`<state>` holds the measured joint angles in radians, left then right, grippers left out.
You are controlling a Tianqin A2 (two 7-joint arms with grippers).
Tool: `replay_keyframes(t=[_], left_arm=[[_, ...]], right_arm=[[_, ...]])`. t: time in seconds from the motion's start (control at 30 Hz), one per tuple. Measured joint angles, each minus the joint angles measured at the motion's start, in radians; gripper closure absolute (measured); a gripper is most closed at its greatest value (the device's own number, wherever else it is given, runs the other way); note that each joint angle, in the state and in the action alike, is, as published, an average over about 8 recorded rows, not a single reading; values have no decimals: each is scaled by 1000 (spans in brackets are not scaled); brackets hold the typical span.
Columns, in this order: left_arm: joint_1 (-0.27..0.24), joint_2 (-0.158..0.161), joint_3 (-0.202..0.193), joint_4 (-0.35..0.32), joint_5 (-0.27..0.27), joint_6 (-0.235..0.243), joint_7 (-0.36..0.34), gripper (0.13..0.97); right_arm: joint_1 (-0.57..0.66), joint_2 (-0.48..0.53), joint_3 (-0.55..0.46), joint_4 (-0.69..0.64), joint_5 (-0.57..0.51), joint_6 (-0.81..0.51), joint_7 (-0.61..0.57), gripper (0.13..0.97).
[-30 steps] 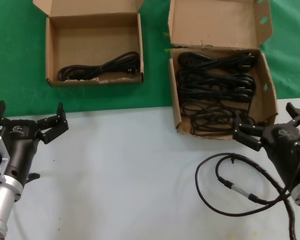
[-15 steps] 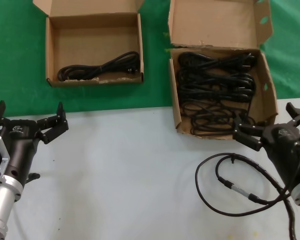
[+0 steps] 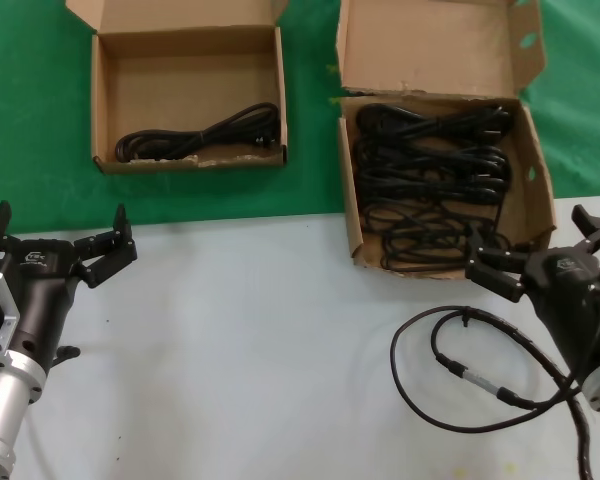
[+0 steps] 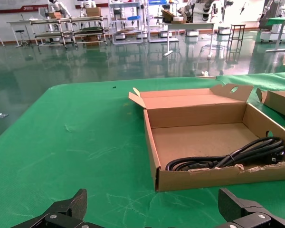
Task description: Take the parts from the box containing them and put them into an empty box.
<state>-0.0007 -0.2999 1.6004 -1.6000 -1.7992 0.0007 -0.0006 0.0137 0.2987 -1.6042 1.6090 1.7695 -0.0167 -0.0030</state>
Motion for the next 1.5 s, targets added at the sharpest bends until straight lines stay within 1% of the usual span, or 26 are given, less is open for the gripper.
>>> replay_keyframes(t=[1.5], left_arm=[[0,0,0,0,0,0,0,132]], right_arm=[[0,0,0,0,0,0,0,129]])
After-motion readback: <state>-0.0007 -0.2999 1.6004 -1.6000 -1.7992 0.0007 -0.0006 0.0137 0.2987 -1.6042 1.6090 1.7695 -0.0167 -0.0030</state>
